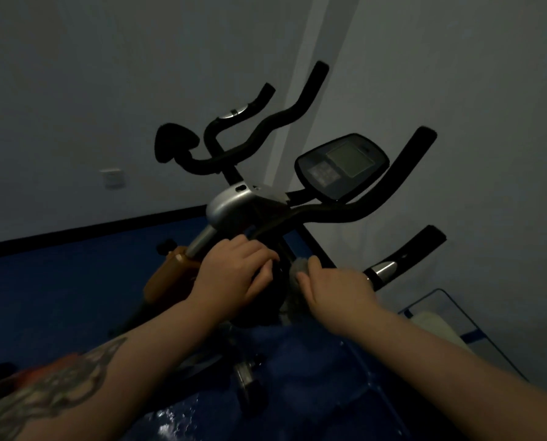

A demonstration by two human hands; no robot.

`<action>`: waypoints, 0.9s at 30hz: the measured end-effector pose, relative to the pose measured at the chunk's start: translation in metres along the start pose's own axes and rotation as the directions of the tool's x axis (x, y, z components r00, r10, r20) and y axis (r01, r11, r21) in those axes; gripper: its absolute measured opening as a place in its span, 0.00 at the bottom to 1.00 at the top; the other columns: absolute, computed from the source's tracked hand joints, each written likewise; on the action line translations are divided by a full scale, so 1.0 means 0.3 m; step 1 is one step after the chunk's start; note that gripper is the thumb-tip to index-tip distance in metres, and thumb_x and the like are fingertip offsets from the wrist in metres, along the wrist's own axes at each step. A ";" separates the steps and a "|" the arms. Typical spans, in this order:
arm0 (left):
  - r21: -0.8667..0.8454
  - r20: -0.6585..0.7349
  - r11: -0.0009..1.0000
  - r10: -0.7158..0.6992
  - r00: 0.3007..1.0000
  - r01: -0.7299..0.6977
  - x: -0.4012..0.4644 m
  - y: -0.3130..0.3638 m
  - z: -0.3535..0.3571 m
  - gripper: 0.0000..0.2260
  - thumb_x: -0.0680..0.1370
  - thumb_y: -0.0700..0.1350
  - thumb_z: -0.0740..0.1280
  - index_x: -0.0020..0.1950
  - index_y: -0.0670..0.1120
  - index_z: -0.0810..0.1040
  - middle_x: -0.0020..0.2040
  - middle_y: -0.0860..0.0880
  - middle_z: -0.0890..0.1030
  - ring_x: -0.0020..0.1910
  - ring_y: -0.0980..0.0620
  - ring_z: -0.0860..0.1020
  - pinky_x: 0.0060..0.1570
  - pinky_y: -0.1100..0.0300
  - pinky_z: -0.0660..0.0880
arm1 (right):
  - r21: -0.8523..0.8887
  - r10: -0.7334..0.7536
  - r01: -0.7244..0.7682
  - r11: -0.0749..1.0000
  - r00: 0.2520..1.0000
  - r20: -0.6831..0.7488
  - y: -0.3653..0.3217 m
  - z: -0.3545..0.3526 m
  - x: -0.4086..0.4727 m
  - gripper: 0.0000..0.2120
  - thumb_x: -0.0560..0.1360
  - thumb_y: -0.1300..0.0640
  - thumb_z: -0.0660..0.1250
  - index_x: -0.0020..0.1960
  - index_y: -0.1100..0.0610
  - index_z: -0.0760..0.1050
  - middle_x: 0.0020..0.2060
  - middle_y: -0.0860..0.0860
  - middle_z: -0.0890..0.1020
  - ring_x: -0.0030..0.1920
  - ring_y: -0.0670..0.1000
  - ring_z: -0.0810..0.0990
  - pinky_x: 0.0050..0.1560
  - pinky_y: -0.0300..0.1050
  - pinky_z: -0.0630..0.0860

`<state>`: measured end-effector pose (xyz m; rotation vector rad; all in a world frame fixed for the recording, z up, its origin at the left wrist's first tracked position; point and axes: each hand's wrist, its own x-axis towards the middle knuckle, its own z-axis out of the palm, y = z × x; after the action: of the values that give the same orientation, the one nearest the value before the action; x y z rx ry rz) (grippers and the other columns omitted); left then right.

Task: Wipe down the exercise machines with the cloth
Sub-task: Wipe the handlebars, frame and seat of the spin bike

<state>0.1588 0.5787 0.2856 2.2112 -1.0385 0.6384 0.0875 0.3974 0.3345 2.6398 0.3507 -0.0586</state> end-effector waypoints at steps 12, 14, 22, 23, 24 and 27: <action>-0.064 -0.010 0.998 0.024 1.000 -0.024 0.001 -0.019 0.007 0.13 0.78 0.47 0.59 0.49 0.47 0.84 0.45 0.52 0.83 0.40 0.52 0.75 0.37 0.58 0.69 | 0.236 0.036 -0.062 0.970 0.993 0.111 0.022 0.014 0.093 0.21 0.83 0.45 0.45 0.68 0.59 0.59 0.52 0.57 0.78 0.46 0.59 0.78 0.39 0.49 0.70; -0.068 -0.025 0.997 0.030 0.999 -0.031 0.006 -0.021 0.007 0.14 0.78 0.46 0.59 0.49 0.47 0.84 0.45 0.51 0.83 0.39 0.52 0.76 0.36 0.57 0.70 | 0.286 -0.048 0.006 0.958 0.989 0.140 0.029 0.006 0.139 0.17 0.84 0.50 0.49 0.67 0.59 0.61 0.56 0.60 0.74 0.46 0.58 0.76 0.42 0.51 0.73; -0.053 0.001 0.997 0.048 0.999 -0.048 0.003 -0.018 0.003 0.12 0.78 0.46 0.60 0.49 0.46 0.83 0.45 0.51 0.82 0.40 0.51 0.76 0.36 0.55 0.71 | 0.483 0.026 -0.072 0.872 0.994 0.101 0.028 0.027 0.170 0.16 0.83 0.48 0.50 0.64 0.58 0.63 0.52 0.59 0.75 0.48 0.59 0.77 0.46 0.54 0.74; -0.045 0.013 0.998 0.046 0.999 -0.045 0.004 -0.016 0.001 0.12 0.78 0.46 0.60 0.49 0.47 0.83 0.45 0.51 0.82 0.40 0.51 0.76 0.36 0.55 0.71 | 0.465 0.044 -0.078 0.882 0.995 0.084 0.042 0.020 0.129 0.18 0.83 0.46 0.49 0.64 0.57 0.63 0.50 0.58 0.78 0.46 0.59 0.77 0.45 0.52 0.73; -0.034 0.024 0.999 0.038 0.999 -0.037 0.004 -0.013 -0.002 0.12 0.78 0.47 0.59 0.49 0.47 0.83 0.45 0.52 0.82 0.40 0.51 0.76 0.36 0.55 0.70 | 0.413 0.028 -0.045 0.910 0.999 0.047 0.056 0.017 0.085 0.18 0.83 0.45 0.49 0.63 0.57 0.64 0.49 0.57 0.79 0.46 0.58 0.77 0.44 0.50 0.71; 0.035 0.068 0.999 0.022 0.997 -0.024 0.010 0.011 -0.018 0.12 0.78 0.49 0.58 0.48 0.50 0.82 0.45 0.54 0.81 0.43 0.52 0.76 0.42 0.56 0.67 | 0.300 -0.069 0.103 0.949 0.990 -0.123 0.093 -0.006 -0.055 0.08 0.81 0.51 0.57 0.52 0.55 0.70 0.43 0.52 0.78 0.42 0.53 0.76 0.42 0.47 0.70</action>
<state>0.1570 0.5792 0.2924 2.2684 -1.0959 0.6000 0.0787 0.3704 0.3503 2.9404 0.5332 0.0075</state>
